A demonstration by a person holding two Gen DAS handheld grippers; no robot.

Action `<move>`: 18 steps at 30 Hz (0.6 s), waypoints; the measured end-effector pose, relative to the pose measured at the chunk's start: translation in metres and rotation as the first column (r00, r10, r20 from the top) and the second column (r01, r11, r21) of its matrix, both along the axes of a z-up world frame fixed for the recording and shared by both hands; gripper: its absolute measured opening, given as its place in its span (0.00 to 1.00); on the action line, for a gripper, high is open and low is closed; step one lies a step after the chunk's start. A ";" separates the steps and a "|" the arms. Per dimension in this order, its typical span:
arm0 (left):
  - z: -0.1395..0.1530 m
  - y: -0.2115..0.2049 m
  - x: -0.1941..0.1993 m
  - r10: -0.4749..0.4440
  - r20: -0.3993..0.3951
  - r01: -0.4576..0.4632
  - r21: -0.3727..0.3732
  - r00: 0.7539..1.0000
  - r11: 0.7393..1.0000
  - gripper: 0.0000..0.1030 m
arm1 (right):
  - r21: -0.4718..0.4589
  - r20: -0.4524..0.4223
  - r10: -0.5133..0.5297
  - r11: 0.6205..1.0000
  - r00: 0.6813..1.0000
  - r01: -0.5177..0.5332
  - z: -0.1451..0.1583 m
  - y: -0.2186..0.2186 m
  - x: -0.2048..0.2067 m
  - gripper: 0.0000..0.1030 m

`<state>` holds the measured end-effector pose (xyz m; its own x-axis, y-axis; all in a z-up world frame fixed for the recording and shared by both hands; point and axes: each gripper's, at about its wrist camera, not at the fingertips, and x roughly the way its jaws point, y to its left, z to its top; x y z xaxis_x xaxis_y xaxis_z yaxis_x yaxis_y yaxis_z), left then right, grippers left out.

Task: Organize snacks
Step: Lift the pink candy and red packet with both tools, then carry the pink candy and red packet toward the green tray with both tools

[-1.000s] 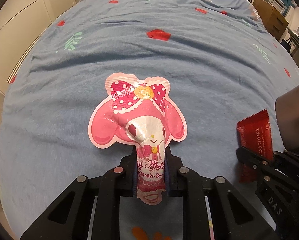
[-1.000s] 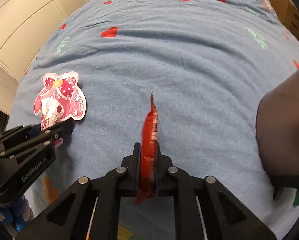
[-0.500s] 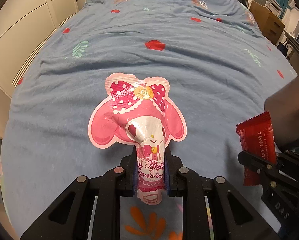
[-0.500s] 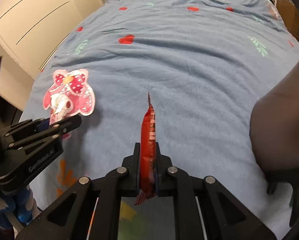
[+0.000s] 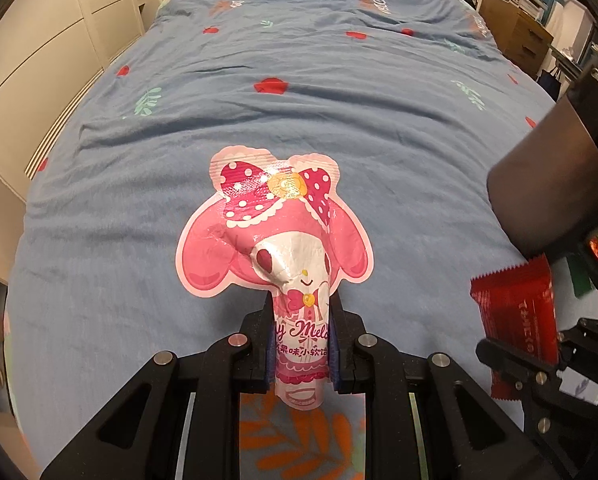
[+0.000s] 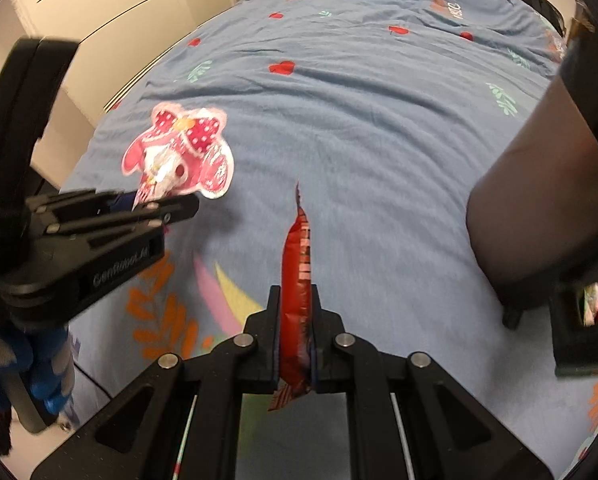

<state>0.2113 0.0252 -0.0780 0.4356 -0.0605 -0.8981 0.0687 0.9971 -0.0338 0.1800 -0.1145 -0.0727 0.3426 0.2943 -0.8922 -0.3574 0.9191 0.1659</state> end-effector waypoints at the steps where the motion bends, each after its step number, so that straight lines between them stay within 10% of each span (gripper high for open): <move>1: 0.000 -0.003 -0.004 -0.005 -0.002 0.005 0.001 1.000 1.000 0.16 | -0.002 -0.002 0.008 1.000 1.000 -0.008 0.001 -0.002 -0.005 0.81; 18: 0.006 -0.073 -0.054 -0.144 -0.049 0.144 -0.004 0.988 0.990 0.16 | -0.032 -0.088 -0.008 0.999 0.996 0.005 -0.003 -0.060 -0.077 0.81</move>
<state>0.1576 -0.0477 -0.0720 0.3778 -0.1194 -0.9182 0.2097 0.9769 -0.0408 0.1026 -0.1748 -0.0762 0.2644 0.2634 -0.9278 -0.3365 0.9267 0.1672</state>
